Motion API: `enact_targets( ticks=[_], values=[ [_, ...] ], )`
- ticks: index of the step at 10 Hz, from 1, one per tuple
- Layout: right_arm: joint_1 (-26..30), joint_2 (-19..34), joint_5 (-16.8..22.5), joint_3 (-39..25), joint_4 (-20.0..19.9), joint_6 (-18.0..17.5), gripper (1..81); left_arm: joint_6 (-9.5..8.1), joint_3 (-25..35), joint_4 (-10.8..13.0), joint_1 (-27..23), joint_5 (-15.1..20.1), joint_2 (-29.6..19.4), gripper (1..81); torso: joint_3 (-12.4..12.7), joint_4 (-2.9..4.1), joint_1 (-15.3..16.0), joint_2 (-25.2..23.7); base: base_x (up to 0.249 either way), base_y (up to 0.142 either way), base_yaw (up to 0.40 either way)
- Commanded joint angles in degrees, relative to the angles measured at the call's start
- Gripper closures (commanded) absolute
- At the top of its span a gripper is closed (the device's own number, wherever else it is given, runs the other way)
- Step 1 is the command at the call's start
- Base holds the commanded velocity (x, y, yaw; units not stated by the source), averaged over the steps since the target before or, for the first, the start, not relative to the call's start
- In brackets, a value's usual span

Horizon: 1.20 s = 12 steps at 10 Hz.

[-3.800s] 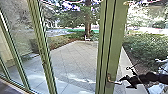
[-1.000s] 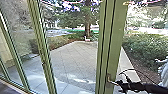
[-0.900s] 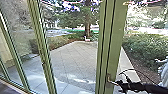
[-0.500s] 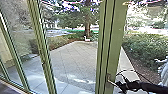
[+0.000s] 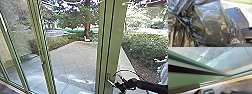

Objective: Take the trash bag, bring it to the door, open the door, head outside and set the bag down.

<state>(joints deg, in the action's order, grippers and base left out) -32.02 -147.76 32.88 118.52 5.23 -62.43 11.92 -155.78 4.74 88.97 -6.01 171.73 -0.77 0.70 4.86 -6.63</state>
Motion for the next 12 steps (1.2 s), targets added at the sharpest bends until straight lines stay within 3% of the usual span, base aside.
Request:
enact_targets(
  ticks=[1, 3, 5, 6, 10, 12],
  values=[
    [-1.24, -9.42, 6.94, 1.44, 0.66, 2.49, 1.0, 0.12, -0.05, -0.17, -2.26, 2.76, -0.33, 81.1, -0.02, 0.00, 0.00, 0.00, 0.000, 0.000, 0.000],
    [-3.79, -9.16, 5.35, 0.83, 0.57, 2.31, 1.0, 0.12, -0.05, -0.26, -2.26, 2.76, -0.33, 81.1, 0.02, -0.04, -0.04, -0.05, 0.000, 0.000, 0.000],
    [-7.57, -9.16, -2.29, 0.30, 0.75, 2.57, 1.0, 0.12, -0.05, -0.26, -2.09, 2.76, -0.51, 81.1, 0.05, -0.06, -0.11, -0.09, 0.000, 0.000, 0.000],
    [-8.02, -9.33, -3.35, 0.74, 0.75, 2.75, 1.0, 0.12, -0.05, -0.35, -2.09, 2.76, -0.59, 81.1, 0.07, -0.06, -0.15, -0.11, 0.000, 0.000, 0.000],
    [-5.39, -9.68, -1.59, 0.39, 1.27, 2.66, 1.0, 0.12, -0.05, -0.52, -2.08, 2.76, -0.42, 81.1, 0.09, -0.13, -0.17, -0.13, 0.000, 0.000, 0.000],
    [-3.44, -12.06, 4.74, 1.62, 3.21, 2.66, 1.0, 0.12, -0.05, -0.61, -1.91, 2.76, -0.42, 81.1, 0.09, -0.13, -0.17, -0.13, 0.000, 0.000, 0.000]
  ],
)
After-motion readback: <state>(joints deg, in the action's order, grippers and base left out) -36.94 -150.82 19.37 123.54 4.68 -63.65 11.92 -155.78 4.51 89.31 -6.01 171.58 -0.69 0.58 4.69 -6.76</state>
